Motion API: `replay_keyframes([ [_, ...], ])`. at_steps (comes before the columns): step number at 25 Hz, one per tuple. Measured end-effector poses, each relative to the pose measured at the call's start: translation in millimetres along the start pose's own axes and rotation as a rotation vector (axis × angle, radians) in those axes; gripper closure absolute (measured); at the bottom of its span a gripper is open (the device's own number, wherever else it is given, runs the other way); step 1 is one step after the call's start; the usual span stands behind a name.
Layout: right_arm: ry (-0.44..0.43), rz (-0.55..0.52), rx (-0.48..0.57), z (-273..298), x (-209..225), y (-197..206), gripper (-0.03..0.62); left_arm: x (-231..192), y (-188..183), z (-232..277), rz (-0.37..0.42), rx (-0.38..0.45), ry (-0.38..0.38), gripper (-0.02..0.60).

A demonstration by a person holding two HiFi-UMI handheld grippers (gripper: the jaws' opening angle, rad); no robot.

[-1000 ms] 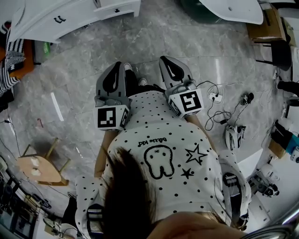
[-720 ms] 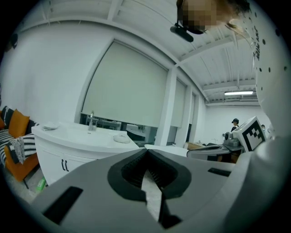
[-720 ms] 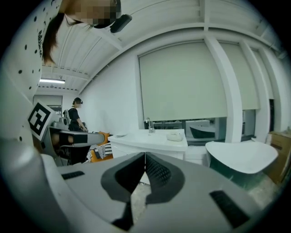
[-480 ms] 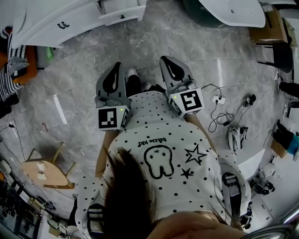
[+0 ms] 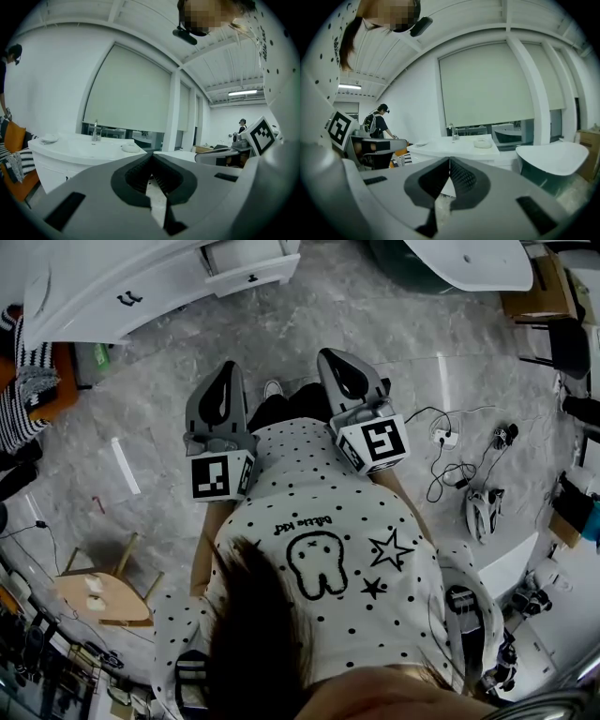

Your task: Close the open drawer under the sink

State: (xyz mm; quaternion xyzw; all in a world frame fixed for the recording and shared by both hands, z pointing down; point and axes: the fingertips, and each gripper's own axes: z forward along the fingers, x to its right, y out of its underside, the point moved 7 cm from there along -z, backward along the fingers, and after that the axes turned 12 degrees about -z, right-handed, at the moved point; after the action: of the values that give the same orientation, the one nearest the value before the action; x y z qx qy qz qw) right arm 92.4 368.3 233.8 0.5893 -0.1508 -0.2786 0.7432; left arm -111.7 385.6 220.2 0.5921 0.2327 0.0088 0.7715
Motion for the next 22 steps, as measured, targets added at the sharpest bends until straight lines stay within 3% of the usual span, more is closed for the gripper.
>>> replay_keyframes([
  [4, -0.001, 0.014, -0.002, 9.4, 1.0, -3.7, 0.579, -6.9, -3.8, 4.1, -0.008, -0.017, -0.009, 0.575],
  [8, -0.022, 0.015, -0.011, 15.2, 1.2, -4.7, 0.579, -9.9, -6.7, 6.7, -0.011, 0.029, -0.007, 0.575],
  [22, -0.119, 0.019, -0.009, 52.3, 43.0, -14.6, 0.579, -6.1, -10.8, 38.0, -0.027, 0.024, -0.107, 0.575],
])
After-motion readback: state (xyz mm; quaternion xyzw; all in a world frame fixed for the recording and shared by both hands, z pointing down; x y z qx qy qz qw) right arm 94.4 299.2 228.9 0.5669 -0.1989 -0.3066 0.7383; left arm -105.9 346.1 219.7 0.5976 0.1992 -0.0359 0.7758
